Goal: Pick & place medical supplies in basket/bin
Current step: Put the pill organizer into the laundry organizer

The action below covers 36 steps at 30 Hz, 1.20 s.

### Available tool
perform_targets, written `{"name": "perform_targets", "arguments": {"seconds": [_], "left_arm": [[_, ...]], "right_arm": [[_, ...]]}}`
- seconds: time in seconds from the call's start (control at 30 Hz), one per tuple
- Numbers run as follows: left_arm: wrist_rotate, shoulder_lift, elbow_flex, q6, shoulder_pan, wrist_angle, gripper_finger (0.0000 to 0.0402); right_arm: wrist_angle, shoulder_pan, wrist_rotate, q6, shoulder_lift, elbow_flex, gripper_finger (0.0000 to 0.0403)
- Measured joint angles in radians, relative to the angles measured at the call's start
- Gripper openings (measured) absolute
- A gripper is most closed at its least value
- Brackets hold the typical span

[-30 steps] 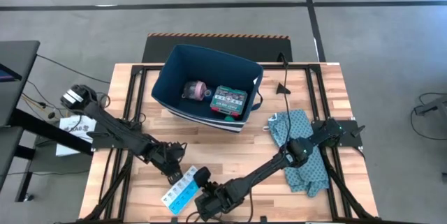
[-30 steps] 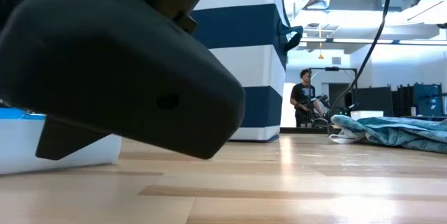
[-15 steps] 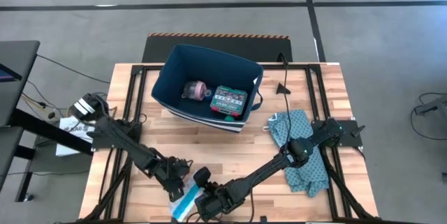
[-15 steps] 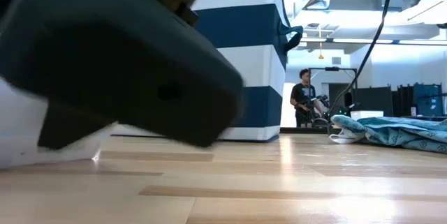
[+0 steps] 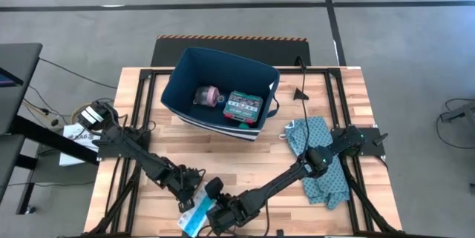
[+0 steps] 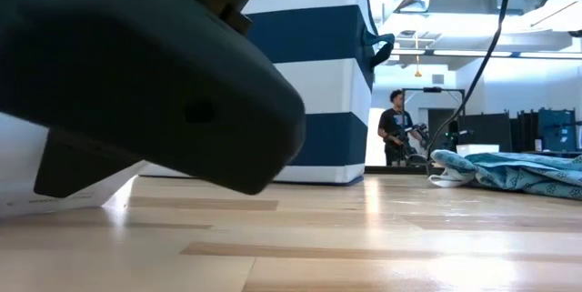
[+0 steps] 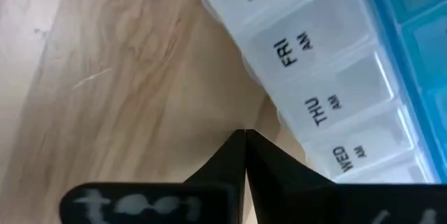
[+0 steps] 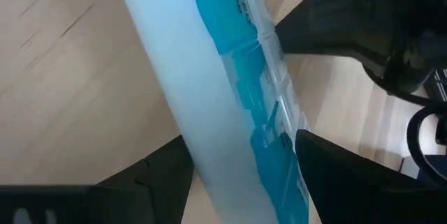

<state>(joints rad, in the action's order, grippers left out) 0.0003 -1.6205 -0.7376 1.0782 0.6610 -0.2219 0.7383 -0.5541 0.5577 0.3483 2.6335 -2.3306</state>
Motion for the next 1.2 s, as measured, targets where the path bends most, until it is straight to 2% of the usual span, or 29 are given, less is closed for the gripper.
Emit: {"name": "perform_targets", "arguments": {"seconds": [0.13,0.33,0.4,0.53,0.7,0.8,0.87,1.07,1.2], "left_arm": [[-0.005,0.001,0.000,0.003,-0.002,-0.009,0.0001],[-0.009,0.002,0.000,0.001,-0.003,-0.006,0.0000],[-0.009,0.002,0.000,0.001,-0.003,-0.004,0.0000],[0.008,0.002,0.000,0.001,-0.003,-0.003,0.0000],[0.002,0.014,0.000,0.028,-0.004,-0.014,0.0000],[-0.020,0.049,0.000,0.052,-0.004,-0.052,0.0000],[-0.053,0.087,0.000,0.072,-0.003,-0.109,0.0000],[-0.163,0.261,0.000,0.121,0.006,-0.261,0.0000],[-0.252,0.412,0.000,0.121,0.027,-0.299,0.0000]], "right_arm": [[0.001,0.000,0.013,0.019,0.000,0.000,0.0218],[0.001,-0.004,0.135,0.078,0.000,0.000,0.0137],[0.001,-0.006,0.169,0.097,0.002,0.000,0.0137],[-0.018,0.003,0.153,0.108,0.002,0.000,0.0137],[0.007,0.006,0.197,0.099,0.001,0.000,0.0164],[0.041,0.000,0.210,0.097,-0.017,0.000,0.0153],[0.079,-0.007,0.220,0.093,-0.035,0.000,0.0136],[0.218,-0.037,0.254,0.002,-0.130,0.000,0.0135],[0.356,-0.060,0.325,-0.079,-0.228,0.000,0.0154]]}}
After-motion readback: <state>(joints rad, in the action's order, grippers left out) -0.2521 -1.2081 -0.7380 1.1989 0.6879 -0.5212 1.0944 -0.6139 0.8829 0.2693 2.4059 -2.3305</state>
